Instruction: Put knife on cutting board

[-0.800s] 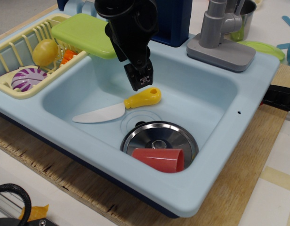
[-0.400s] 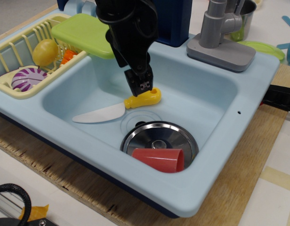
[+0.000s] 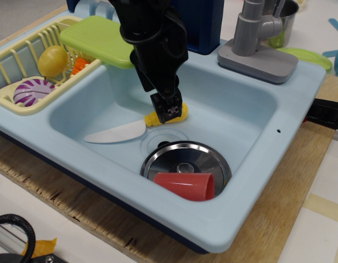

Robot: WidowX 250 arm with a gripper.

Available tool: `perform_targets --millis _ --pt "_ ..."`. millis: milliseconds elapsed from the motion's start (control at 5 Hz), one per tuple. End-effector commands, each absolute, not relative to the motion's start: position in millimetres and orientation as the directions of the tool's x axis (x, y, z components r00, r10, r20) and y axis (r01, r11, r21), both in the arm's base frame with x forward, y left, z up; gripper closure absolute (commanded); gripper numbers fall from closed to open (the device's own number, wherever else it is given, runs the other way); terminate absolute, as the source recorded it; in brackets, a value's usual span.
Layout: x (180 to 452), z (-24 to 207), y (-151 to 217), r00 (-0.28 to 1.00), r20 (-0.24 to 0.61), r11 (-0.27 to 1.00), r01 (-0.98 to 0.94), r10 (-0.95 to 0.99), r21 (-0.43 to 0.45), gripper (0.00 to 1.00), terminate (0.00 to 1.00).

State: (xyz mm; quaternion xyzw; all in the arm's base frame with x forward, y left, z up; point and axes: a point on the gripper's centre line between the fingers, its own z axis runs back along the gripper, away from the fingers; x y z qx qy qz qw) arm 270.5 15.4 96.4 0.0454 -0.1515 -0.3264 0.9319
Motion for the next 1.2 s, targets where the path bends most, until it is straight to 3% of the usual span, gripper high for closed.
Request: perform_targets --millis 0,400,600,1000 --pt "277 83 17 0.739 0.272 0.787 0.584 -0.616 0.196 0.0 0.0" --pt "287 65 19 0.74 0.274 0.789 0.582 -0.615 0.198 0.0 0.0" --pt "286 57 17 0.736 0.3 0.793 0.582 -0.607 0.178 1.0 0.0" --pt "278 66 -6 0.73 0.289 0.782 0.607 -0.619 0.141 1.0 0.0"
